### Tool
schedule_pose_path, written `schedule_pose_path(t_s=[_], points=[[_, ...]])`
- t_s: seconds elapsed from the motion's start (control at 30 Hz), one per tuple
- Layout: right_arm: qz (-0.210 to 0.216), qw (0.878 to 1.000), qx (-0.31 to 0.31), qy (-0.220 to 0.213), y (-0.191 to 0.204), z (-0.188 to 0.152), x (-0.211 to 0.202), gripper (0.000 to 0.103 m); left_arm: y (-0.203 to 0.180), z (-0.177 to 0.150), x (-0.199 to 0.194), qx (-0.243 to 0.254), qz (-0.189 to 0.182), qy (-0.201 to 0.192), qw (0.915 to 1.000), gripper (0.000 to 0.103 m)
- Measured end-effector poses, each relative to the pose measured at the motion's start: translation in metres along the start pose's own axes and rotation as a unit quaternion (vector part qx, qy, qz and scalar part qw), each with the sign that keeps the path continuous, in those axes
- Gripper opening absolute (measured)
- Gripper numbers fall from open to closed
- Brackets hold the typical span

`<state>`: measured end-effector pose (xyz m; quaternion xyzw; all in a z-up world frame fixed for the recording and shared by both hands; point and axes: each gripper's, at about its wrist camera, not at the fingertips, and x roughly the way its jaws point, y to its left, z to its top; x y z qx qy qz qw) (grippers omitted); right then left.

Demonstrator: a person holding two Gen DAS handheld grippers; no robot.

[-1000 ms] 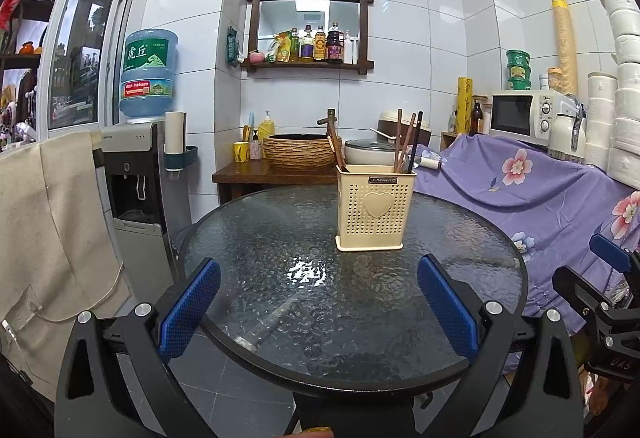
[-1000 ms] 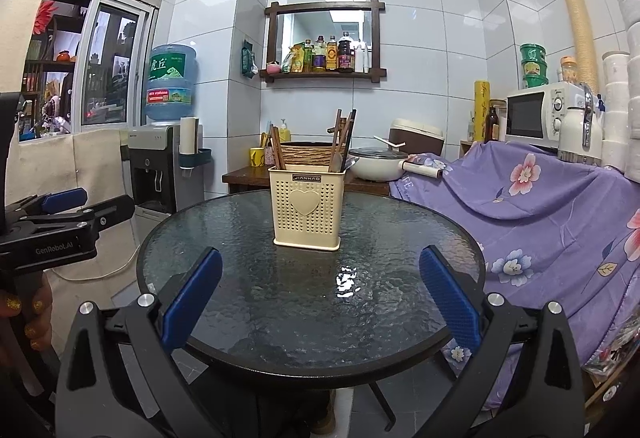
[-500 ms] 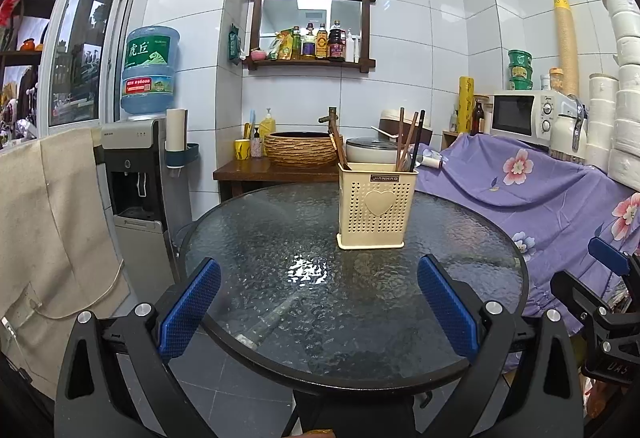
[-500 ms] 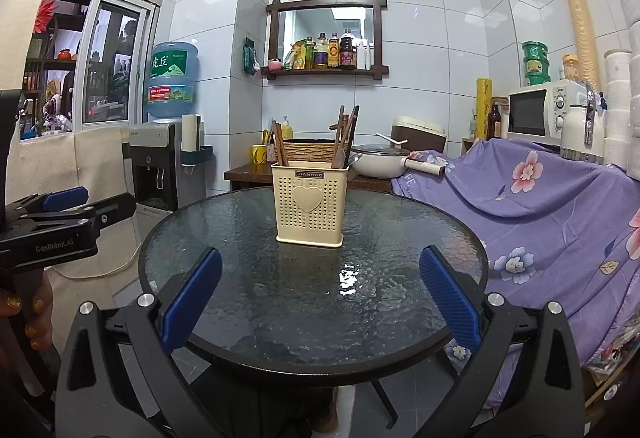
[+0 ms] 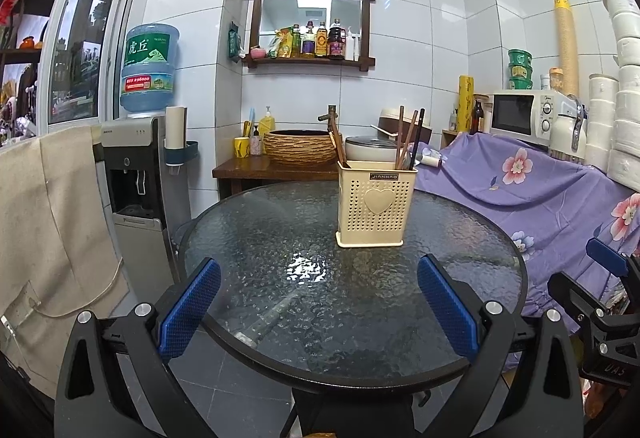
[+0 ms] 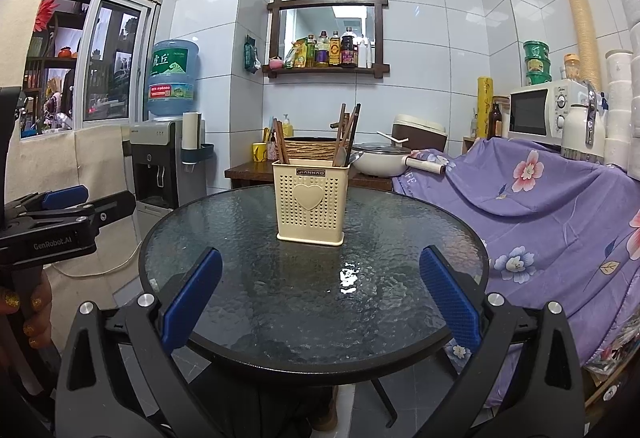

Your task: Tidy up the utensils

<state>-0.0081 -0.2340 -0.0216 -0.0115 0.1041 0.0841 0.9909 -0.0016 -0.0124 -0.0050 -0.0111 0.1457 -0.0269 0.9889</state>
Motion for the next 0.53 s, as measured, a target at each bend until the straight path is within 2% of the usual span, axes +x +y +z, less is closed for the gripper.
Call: schedule_pose_path(t_s=[0.53], points=[[0.004,1.000,0.000,0.004,0.0017,-0.0029,0.0028,0.097,-0.0001,-0.0038,0.0009,-0.006,0.000,0.003,1.0000,0.097]])
